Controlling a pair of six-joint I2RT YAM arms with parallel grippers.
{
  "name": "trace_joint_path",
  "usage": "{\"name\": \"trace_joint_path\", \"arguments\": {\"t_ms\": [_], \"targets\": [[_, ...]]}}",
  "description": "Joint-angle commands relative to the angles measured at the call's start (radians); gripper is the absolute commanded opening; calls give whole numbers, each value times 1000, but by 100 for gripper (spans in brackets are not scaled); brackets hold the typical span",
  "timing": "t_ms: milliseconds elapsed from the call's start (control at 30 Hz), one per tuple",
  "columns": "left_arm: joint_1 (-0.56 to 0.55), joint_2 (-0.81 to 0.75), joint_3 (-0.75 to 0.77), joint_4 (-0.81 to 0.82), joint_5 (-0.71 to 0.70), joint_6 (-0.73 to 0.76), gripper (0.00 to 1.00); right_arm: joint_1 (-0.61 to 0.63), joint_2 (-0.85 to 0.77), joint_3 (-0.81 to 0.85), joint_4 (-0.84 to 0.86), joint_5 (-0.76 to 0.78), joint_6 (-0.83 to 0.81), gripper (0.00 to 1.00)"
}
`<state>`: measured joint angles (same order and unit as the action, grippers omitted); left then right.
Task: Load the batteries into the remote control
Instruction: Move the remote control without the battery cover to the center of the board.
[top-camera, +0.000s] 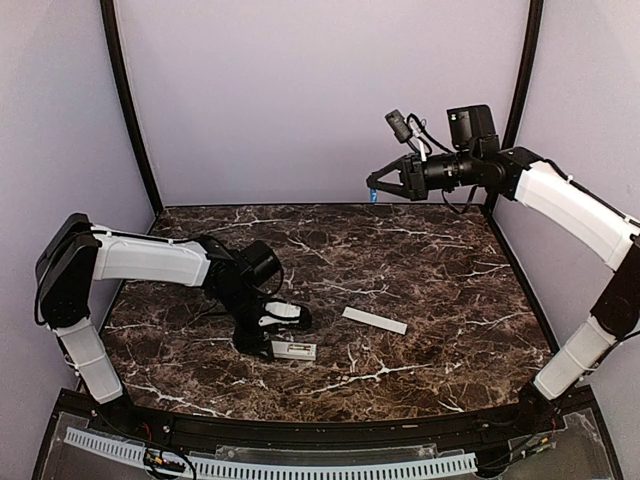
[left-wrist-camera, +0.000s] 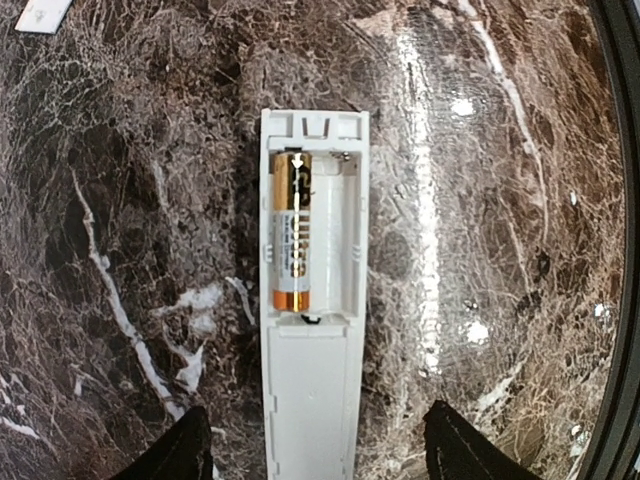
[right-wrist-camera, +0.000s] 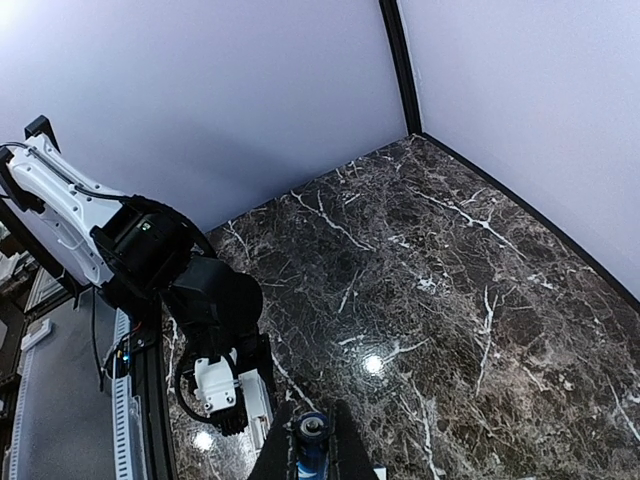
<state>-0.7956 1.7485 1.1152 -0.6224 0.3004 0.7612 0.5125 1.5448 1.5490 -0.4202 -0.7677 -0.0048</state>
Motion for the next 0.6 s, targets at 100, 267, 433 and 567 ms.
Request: {"name": "trace_joint_path", "arguments": {"t_ms": [100,267,433,567], "targets": [[-16,35,-29,57,-60,-58,64,-3,-24,-1,-26,-25,-54,0],[-33,49,-34,67,-59,-92,49,-8,-39,-24,-24,-27,-57,0],[-56,58,-18,71,-33,-134,30,-14,-59,-45,-18,-28,-56,0],[-79,68,1,91,-18,-163,16,-18,-75,-54,-18,-21,-61,0]]}}
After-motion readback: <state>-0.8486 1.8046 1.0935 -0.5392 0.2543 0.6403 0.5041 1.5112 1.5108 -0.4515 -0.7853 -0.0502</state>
